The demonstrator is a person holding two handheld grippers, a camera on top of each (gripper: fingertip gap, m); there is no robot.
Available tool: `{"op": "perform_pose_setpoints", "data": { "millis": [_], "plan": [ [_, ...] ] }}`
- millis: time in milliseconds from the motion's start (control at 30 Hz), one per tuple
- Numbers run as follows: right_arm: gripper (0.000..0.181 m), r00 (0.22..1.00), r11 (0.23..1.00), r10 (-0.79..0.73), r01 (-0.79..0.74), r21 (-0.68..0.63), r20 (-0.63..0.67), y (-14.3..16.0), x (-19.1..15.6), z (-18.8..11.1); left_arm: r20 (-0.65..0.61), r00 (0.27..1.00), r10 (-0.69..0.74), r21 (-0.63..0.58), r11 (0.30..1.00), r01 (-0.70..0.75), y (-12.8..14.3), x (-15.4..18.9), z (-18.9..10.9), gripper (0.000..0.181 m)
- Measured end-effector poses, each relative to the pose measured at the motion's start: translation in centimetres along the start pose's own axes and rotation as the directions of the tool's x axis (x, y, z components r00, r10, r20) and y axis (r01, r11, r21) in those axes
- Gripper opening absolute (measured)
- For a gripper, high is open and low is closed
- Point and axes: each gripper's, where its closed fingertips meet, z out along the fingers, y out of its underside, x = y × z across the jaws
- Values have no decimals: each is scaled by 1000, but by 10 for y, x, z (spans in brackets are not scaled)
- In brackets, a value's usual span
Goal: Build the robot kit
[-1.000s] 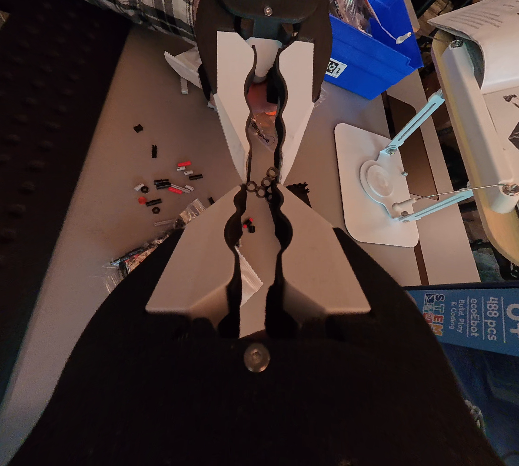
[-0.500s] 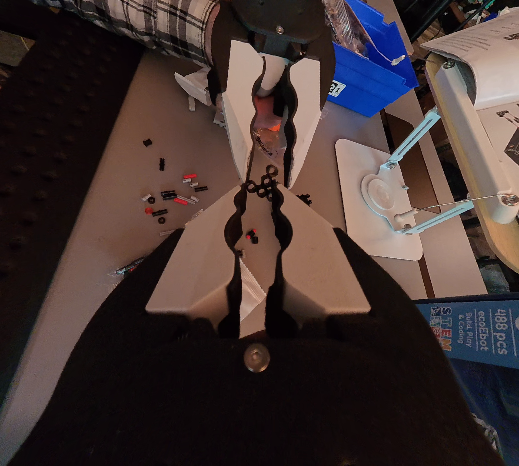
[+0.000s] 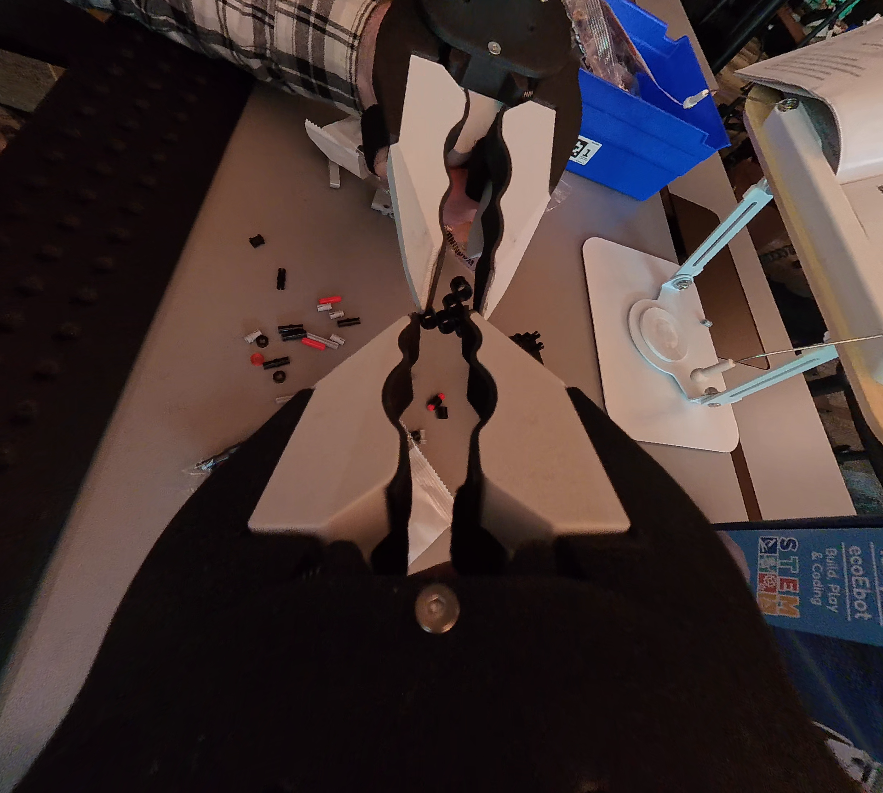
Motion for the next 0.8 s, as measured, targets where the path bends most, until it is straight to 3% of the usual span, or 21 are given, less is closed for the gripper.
{"op": "perform_pose_setpoints", "data": {
  "millis": [367,800],
  "plan": [
    [15,996,999,31,-30,13,-82,1,16,2,109,994,7,10,1000,-8,-3,-18,-4,8],
    [15,989,992,85,-73,102,-124,-8,27,0,148,989,-24,62,998,15,-12,-26,-9,7]
  ]
}}
